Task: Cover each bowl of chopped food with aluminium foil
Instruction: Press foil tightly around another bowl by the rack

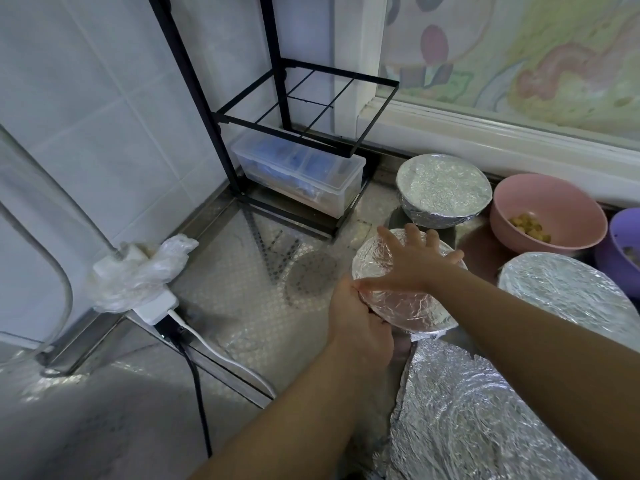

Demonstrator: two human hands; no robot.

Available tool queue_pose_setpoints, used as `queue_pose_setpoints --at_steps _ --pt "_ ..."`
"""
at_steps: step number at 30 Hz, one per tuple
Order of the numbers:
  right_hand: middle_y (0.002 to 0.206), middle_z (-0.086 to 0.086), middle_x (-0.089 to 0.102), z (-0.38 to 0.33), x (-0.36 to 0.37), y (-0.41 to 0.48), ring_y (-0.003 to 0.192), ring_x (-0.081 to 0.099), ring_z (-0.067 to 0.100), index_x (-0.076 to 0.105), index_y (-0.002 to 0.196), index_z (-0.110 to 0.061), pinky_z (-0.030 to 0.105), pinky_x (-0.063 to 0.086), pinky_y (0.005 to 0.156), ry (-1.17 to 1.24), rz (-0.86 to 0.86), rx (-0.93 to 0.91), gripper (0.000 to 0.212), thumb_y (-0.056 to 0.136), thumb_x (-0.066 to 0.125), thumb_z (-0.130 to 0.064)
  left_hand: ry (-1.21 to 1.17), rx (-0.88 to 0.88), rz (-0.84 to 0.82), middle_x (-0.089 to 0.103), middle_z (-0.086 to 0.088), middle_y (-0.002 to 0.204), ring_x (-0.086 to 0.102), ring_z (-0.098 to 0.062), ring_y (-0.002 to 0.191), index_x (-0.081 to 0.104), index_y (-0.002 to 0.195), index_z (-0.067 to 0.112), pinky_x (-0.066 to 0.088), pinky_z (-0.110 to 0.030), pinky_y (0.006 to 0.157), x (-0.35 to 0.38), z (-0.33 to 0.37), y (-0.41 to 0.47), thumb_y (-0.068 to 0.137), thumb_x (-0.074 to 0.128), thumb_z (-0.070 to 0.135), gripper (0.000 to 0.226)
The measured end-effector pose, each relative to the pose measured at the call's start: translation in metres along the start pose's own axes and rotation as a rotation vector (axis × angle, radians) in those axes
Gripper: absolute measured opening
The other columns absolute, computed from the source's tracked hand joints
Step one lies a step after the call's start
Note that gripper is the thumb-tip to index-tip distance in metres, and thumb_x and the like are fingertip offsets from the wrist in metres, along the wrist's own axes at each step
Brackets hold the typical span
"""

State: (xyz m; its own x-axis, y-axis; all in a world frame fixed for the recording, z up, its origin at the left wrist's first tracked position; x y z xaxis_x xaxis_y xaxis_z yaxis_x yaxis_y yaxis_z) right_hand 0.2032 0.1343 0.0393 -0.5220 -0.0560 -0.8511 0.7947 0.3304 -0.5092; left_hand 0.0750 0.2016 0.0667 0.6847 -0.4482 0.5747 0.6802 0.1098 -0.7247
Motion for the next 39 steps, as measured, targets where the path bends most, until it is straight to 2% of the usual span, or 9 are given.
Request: queue_pose_setpoints --at_steps 6,10,13,17,21,25,28,32,39 --pt "0.169 0.01 -0.007 0.014 -0.013 0.006 0.152 0.001 0.047 0.003 0.159 -0.045 0.07 0.018 0.117 0.078 -0.042 0.104 0.14 0.039 0.036 -0.11 0.109 -0.063 -0.003 0.06 -0.019 0.135 0.058 -0.035 0.121 0.049 0.144 0.007 0.05 -0.039 0.079 -0.007 0.029 0.02 0.101 0.028 0.06 0.072" --pt "0.167 0.019 0.007 0.034 -0.023 0.009 0.153 0.015 0.042 0.004 0.162 -0.024 0.058 0.025 0.12 0.082 -0.06 0.153 0.148 0.043 0.035 -0.107 0.121 0.017 0.018 0.032 -0.014 0.159 0.037 -0.034 0.142 0.029 0.155 0.01 0.038 -0.044 0.102 -0.003 0.051 0.036 0.103 0.029 0.057 0.07" --pt "0.168 0.014 0.012 0.034 -0.027 0.008 0.152 0.019 0.041 -0.003 0.161 -0.03 0.061 0.029 0.118 0.032 0.06 0.067 0.147 0.043 0.039 -0.108 0.086 0.112 -0.012 0.047 -0.014 0.15 0.044 -0.029 0.138 0.038 0.151 0.008 0.036 -0.041 0.107 -0.012 0.054 0.054 0.104 0.033 0.053 0.065" --pt "0.17 0.002 -0.009 0.014 -0.019 0.004 0.154 -0.011 0.039 -0.011 0.156 -0.05 0.076 0.015 0.114 0.004 0.063 -0.084 0.136 0.048 0.052 -0.103 0.127 0.178 0.016 0.05 -0.012 0.148 0.045 -0.026 0.138 0.045 0.147 0.008 0.028 -0.042 0.121 -0.034 0.04 0.071 0.105 0.034 0.046 0.057" --pt "0.17 0.0 -0.009 0.005 -0.01 0.006 0.155 -0.009 0.038 -0.009 0.154 -0.054 0.08 0.011 0.111 -0.052 0.042 -0.078 0.133 0.048 0.054 -0.103 0.23 0.181 -0.048 0.071 -0.005 0.119 0.066 -0.021 0.111 0.059 0.13 0.01 0.052 -0.035 0.095 -0.035 0.015 0.068 0.108 0.032 0.035 0.043" --pt "0.169 -0.001 -0.003 0.005 -0.009 0.01 0.154 -0.003 0.038 -0.004 0.154 -0.054 0.08 0.012 0.11 -0.022 0.048 -0.058 0.134 0.044 0.054 -0.104 0.197 0.164 -0.075 0.073 -0.012 0.116 0.066 -0.028 0.114 0.071 0.111 0.014 0.051 -0.037 0.091 -0.023 0.005 0.059 0.107 0.033 0.043 0.048" --pt "0.168 0.0 0.0 0.004 -0.009 0.01 0.154 -0.001 0.039 0.001 0.154 -0.052 0.08 0.014 0.11 -0.004 0.057 -0.05 0.133 0.044 0.055 -0.104 0.166 0.215 -0.103 0.077 -0.008 0.1 0.074 -0.021 0.095 0.076 0.093 0.017 0.058 -0.031 0.08 -0.018 0.006 0.061 0.109 0.031 0.035 0.05" --pt "0.168 0.001 0.003 0.003 -0.011 0.011 0.153 0.002 0.041 0.005 0.155 -0.05 0.08 0.015 0.109 0.016 0.034 -0.026 0.136 0.042 0.058 -0.103 0.076 0.203 -0.149 0.07 -0.014 0.121 0.066 -0.03 0.115 0.069 0.121 0.013 0.044 -0.049 0.108 -0.014 0.004 0.066 0.107 0.033 0.044 0.05" --pt "0.166 0.005 0.006 -0.001 -0.015 0.015 0.151 0.003 0.044 0.006 0.155 -0.042 0.08 0.02 0.107 0.041 -0.009 0.017 0.144 0.037 0.065 -0.1 0.094 0.229 -0.174 0.071 -0.018 0.117 0.068 -0.033 0.111 0.066 0.122 0.009 0.047 -0.05 0.105 -0.013 0.006 0.069 0.109 0.031 0.036 0.047"
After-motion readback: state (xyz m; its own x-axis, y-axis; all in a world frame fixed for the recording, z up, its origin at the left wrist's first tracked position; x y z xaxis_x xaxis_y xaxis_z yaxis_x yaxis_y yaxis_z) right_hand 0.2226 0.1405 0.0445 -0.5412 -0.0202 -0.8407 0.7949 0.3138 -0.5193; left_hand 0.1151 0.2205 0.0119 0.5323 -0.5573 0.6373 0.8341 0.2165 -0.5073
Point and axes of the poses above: each hand's wrist, its own y-axis towards the middle knuckle, its own x-axis out of the palm, z = x × y, the point moved 4 cm from there along y, towards the middle knuckle
